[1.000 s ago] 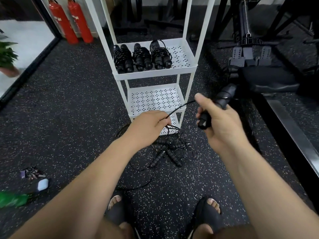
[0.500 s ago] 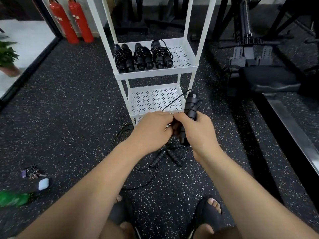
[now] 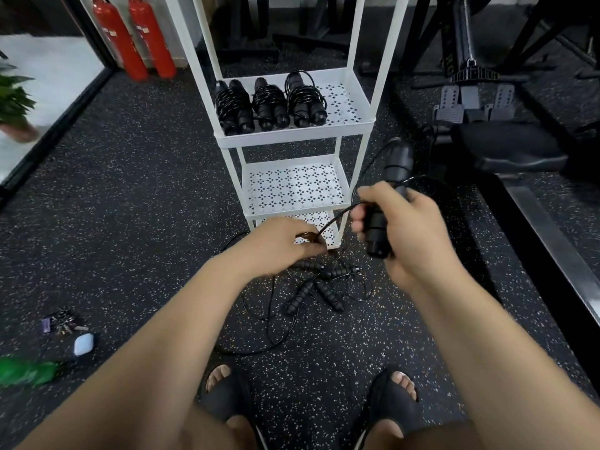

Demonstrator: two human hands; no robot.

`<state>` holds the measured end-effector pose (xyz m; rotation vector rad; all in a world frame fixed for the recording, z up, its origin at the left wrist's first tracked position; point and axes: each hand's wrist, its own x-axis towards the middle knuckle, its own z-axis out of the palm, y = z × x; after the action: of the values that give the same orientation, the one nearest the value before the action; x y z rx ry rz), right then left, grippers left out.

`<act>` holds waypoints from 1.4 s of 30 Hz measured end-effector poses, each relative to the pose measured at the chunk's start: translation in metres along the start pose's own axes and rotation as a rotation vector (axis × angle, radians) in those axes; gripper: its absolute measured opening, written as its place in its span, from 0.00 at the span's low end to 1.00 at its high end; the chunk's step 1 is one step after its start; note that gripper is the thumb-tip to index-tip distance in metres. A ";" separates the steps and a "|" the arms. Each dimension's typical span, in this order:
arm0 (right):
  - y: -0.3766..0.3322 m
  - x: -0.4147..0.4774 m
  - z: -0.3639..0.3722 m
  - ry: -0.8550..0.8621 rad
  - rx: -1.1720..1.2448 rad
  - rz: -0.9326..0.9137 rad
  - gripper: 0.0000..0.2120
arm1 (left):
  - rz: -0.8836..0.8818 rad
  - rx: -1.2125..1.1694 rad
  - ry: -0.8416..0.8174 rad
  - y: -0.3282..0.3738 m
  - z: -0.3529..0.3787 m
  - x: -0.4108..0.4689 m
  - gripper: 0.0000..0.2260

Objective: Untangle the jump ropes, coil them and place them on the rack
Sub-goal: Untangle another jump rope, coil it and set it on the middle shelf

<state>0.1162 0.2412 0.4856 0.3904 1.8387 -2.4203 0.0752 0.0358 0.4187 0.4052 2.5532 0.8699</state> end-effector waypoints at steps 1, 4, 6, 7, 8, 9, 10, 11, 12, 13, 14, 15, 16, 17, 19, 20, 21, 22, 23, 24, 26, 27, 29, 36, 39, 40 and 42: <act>-0.004 0.002 -0.005 0.007 0.034 -0.001 0.06 | -0.008 -0.059 -0.038 -0.001 -0.003 -0.002 0.13; -0.016 0.007 -0.019 0.046 0.109 -0.008 0.05 | -0.003 -0.198 -0.064 -0.005 -0.009 -0.008 0.20; -0.022 0.010 -0.026 0.071 0.148 0.000 0.04 | 0.002 -0.379 -0.095 -0.005 -0.013 -0.011 0.19; -0.024 0.011 -0.028 0.078 0.164 0.002 0.05 | -0.003 -0.479 -0.118 -0.005 -0.015 -0.011 0.20; -0.026 0.012 -0.030 0.082 0.172 0.005 0.05 | -0.016 -0.557 -0.136 -0.004 -0.017 -0.013 0.20; -0.026 0.013 -0.031 0.082 0.177 0.008 0.06 | -0.033 -0.625 -0.145 -0.006 -0.018 -0.013 0.21; -0.026 0.013 -0.031 0.081 0.184 0.013 0.06 | -0.052 -0.681 -0.138 -0.008 -0.019 -0.012 0.22; -0.026 0.015 -0.032 0.080 0.198 0.016 0.07 | -0.069 -0.729 -0.123 -0.010 -0.020 -0.012 0.22; -0.026 0.016 -0.033 0.081 0.215 0.020 0.07 | -0.089 -0.768 -0.109 -0.013 -0.020 -0.011 0.22; -0.026 0.017 -0.035 0.087 0.231 0.023 0.07 | -0.107 -0.804 -0.092 -0.016 -0.021 -0.009 0.22; -0.027 0.018 -0.036 0.101 0.245 0.024 0.08 | -0.125 -0.835 -0.061 -0.020 -0.022 -0.007 0.23; -0.029 0.019 -0.039 0.119 0.259 0.022 0.08 | -0.148 -0.874 -0.010 -0.024 -0.025 -0.006 0.23; -0.030 0.021 -0.041 0.136 0.276 0.019 0.08 | -0.177 -0.920 0.066 -0.029 -0.028 -0.004 0.24; -0.031 0.022 -0.044 0.151 0.295 0.017 0.07 | -0.215 -0.967 0.157 -0.035 -0.032 -0.002 0.24; -0.032 0.025 -0.049 0.180 0.326 0.015 0.07 | -0.297 -1.038 0.357 -0.051 -0.037 0.002 0.24; -0.032 0.026 -0.051 0.192 0.332 0.015 0.07 | -0.332 -1.062 0.447 -0.059 -0.038 0.003 0.24; -0.031 0.027 -0.052 0.201 0.333 0.015 0.07 | -0.370 -1.081 0.523 -0.066 -0.039 0.004 0.23; -0.030 0.028 -0.052 0.206 0.330 0.017 0.07 | -0.412 -1.092 0.588 -0.072 -0.039 0.004 0.21; -0.029 0.028 -0.051 0.207 0.326 0.021 0.06 | -0.456 -1.094 0.642 -0.076 -0.038 0.005 0.20; -0.027 0.028 -0.050 0.205 0.322 0.025 0.06 | -0.503 -1.092 0.696 -0.079 -0.038 0.005 0.19; -0.027 0.028 -0.049 0.207 0.323 0.028 0.06 | -0.584 -1.088 0.812 -0.082 -0.037 0.006 0.18; -0.027 0.029 -0.049 0.215 0.332 0.025 0.06 | -0.617 -1.104 0.867 -0.086 -0.038 0.006 0.18; -0.029 0.030 -0.052 0.234 0.346 0.009 0.07 | -0.675 -1.122 0.926 -0.098 -0.040 0.006 0.18; -0.023 0.029 -0.049 0.223 0.362 0.031 0.06 | -0.626 -0.611 0.807 -0.099 -0.038 0.003 0.13; -0.022 0.028 -0.043 0.195 0.355 0.056 0.06 | -0.607 -0.212 0.569 -0.096 -0.027 0.006 0.28; -0.021 0.027 -0.040 0.183 0.341 0.067 0.06 | -0.547 -0.147 0.510 -0.086 -0.023 0.006 0.28; -0.017 0.025 -0.034 0.156 0.309 0.090 0.06 | -0.377 -0.152 0.392 -0.056 -0.015 0.004 0.20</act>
<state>0.0941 0.2808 0.4865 0.6856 1.4568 -2.6803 0.0570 -0.0130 0.3933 -0.3176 2.7463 1.0660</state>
